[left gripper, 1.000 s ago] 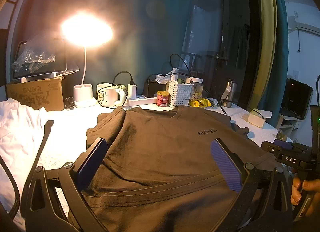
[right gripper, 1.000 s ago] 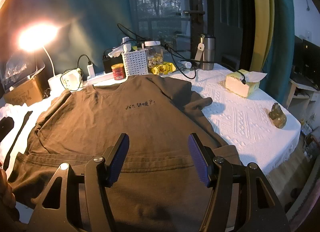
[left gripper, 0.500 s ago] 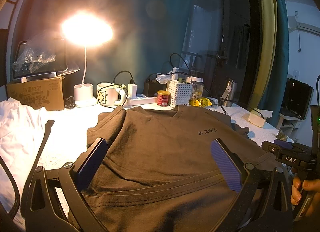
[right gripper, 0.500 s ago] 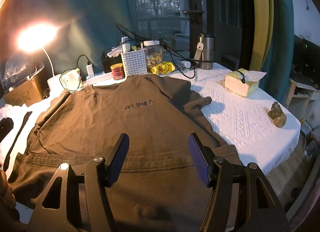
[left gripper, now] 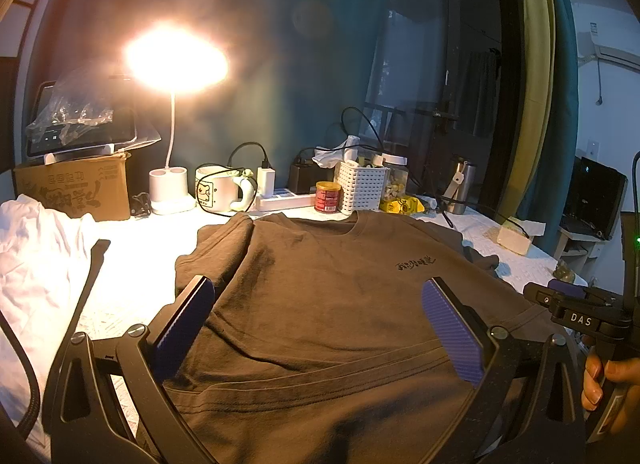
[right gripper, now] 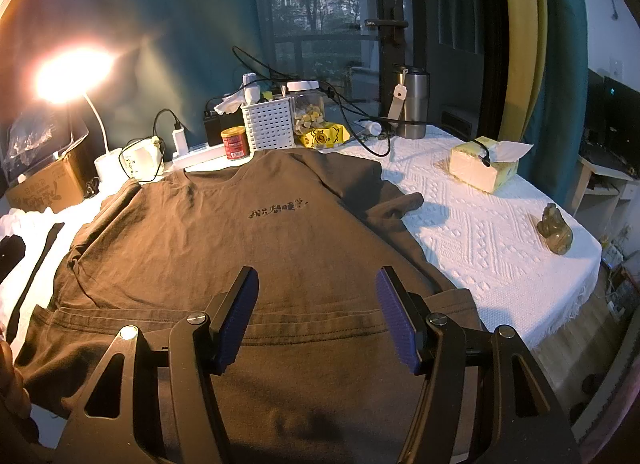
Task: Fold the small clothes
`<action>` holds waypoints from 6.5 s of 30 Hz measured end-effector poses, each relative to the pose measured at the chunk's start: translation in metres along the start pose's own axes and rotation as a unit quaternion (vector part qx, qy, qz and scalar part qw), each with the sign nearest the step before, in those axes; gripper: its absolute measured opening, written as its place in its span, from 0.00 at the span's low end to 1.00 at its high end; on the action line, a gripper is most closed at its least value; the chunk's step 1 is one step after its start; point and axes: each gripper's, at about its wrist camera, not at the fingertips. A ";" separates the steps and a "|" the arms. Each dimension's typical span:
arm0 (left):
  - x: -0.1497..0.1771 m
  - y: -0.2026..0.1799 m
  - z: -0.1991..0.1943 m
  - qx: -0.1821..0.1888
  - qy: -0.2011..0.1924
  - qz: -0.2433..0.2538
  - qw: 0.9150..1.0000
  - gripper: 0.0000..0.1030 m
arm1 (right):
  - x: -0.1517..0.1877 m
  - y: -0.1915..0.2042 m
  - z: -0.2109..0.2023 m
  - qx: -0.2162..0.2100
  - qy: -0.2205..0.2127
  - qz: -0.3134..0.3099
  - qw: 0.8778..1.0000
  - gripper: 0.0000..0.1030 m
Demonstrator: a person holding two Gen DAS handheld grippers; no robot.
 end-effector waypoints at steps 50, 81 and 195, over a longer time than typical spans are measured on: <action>-0.077 -0.040 0.084 -0.004 0.063 0.016 0.998 0.99 | -0.096 -0.073 0.070 0.011 0.048 0.055 0.997 0.63; -0.108 -0.040 0.185 -0.044 0.172 0.006 0.984 0.99 | -0.166 -0.114 0.203 -0.025 0.162 0.067 0.984 0.62; -0.059 0.168 0.149 -0.064 0.222 -0.080 0.970 0.08 | -0.103 0.062 0.139 -0.097 0.198 -0.116 0.968 0.45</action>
Point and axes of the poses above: each gripper's, at about its wrist camera, not at the fingertips, and z roughly the way its jaws point, y to its left, x to its underside, and after that the axes turned 15 degrees about y, right-handed
